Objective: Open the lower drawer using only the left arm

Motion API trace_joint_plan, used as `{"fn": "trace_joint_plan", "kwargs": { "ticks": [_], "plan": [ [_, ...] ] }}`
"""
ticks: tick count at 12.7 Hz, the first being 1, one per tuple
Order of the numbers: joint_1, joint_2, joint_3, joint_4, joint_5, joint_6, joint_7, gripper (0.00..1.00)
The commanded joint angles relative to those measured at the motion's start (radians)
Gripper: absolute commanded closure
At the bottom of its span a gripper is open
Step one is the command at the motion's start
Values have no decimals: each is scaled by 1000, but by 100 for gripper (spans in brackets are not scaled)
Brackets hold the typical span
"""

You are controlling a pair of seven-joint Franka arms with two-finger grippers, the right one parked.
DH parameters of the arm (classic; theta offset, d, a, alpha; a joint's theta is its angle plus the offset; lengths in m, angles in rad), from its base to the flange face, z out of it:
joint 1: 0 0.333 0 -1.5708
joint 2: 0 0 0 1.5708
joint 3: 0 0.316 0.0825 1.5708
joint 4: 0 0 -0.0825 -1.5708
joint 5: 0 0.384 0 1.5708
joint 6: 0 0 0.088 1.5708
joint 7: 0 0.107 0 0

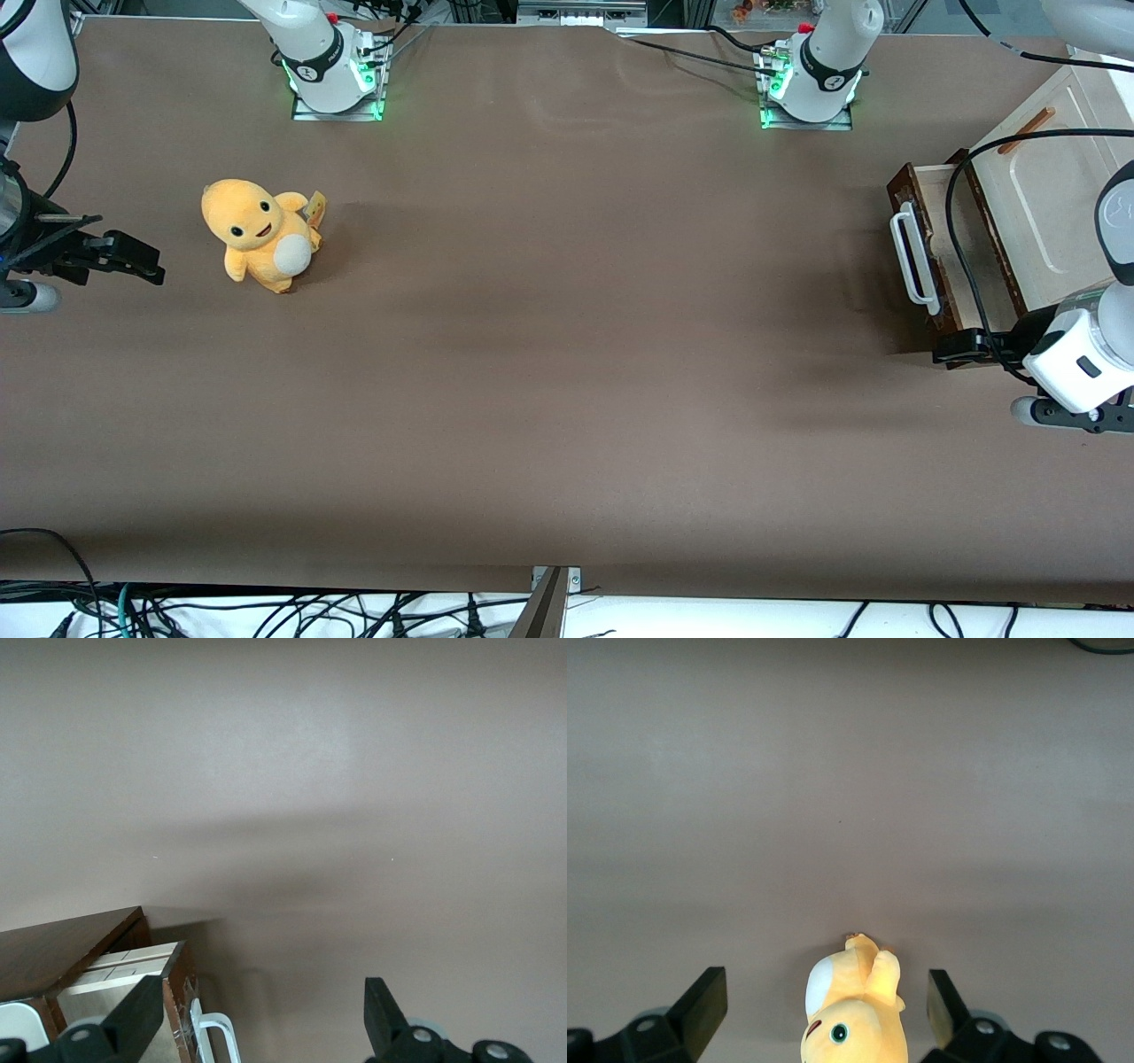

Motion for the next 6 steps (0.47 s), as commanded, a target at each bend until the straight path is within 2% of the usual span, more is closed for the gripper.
{"fn": "trace_joint_plan", "kwargs": {
  "ticks": [1, 6],
  "plan": [
    [-6, -24, -4, -20, 30, -9, -4, 0],
    [-6, -24, 1, -22, 31, -9, -4, 0]
  ]
}}
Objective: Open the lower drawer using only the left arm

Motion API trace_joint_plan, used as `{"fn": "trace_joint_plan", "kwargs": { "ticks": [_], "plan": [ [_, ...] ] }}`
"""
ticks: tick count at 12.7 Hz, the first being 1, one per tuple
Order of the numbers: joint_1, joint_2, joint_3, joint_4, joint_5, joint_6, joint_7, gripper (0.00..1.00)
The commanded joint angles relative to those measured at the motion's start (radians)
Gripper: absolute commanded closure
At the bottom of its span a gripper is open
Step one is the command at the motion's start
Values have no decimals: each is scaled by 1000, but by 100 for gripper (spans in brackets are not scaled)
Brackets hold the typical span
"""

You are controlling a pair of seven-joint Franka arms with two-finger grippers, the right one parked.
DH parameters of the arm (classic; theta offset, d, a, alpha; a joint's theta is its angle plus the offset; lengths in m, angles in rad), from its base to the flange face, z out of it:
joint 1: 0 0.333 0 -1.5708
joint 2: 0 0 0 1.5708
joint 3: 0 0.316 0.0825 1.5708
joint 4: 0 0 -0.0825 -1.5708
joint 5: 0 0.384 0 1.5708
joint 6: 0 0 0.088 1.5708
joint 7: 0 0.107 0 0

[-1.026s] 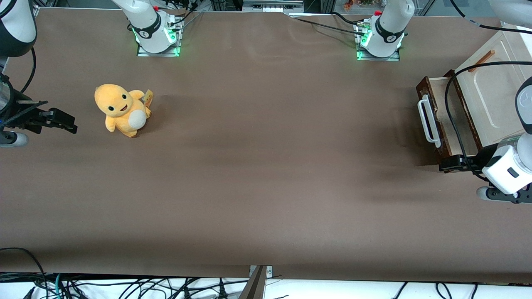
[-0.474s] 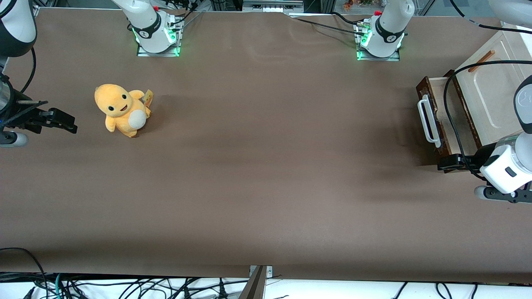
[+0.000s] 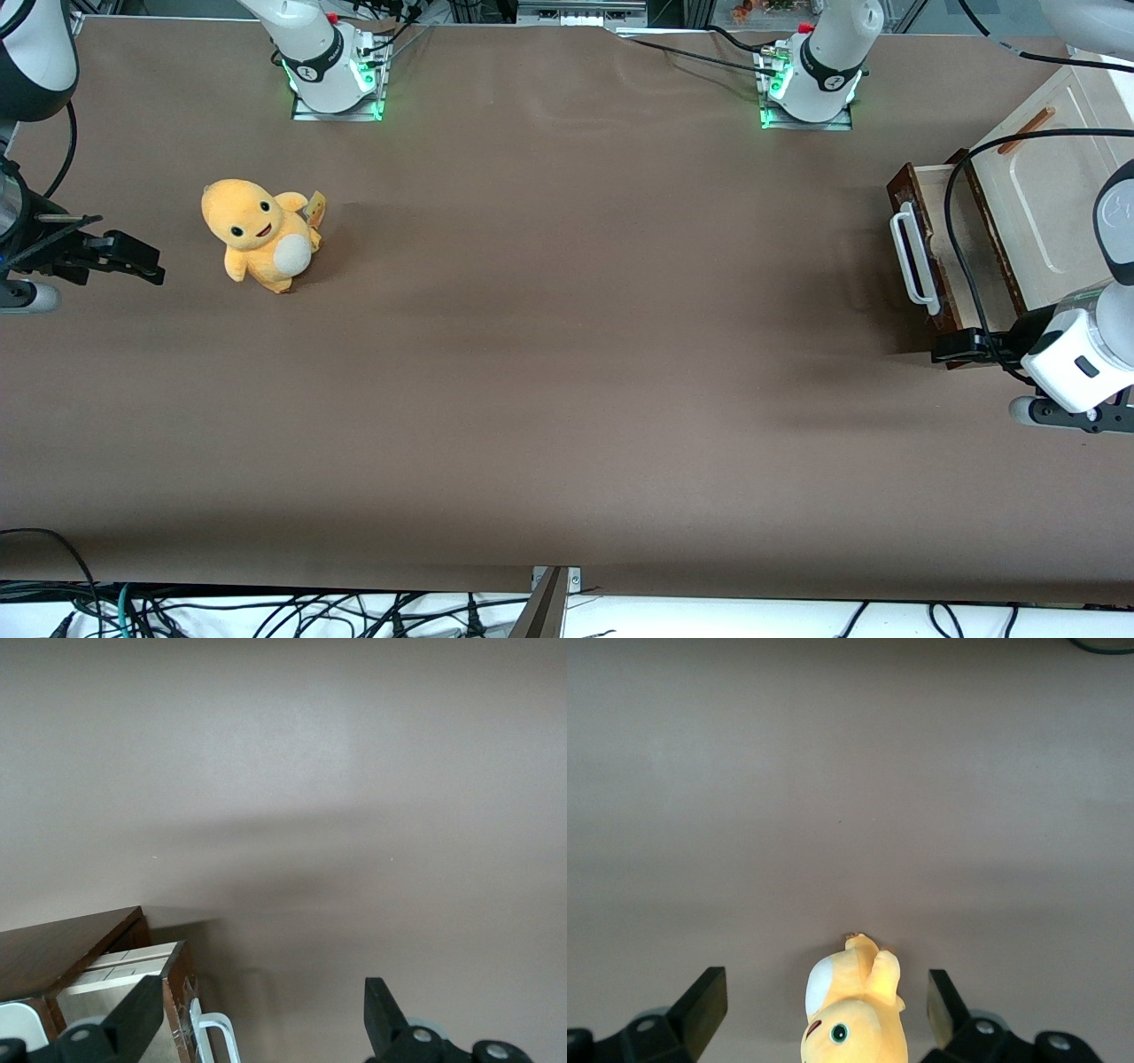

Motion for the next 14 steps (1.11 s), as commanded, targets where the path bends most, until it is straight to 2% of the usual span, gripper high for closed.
{"fn": "trace_joint_plan", "kwargs": {
  "ticks": [1, 3, 14],
  "plan": [
    [-5, -24, -1, -22, 54, -8, -2, 0],
    [-6, -24, -6, -22, 91, -8, 5, 0],
    [-8, -26, -11, -22, 86, -10, 7, 0]
  ]
}}
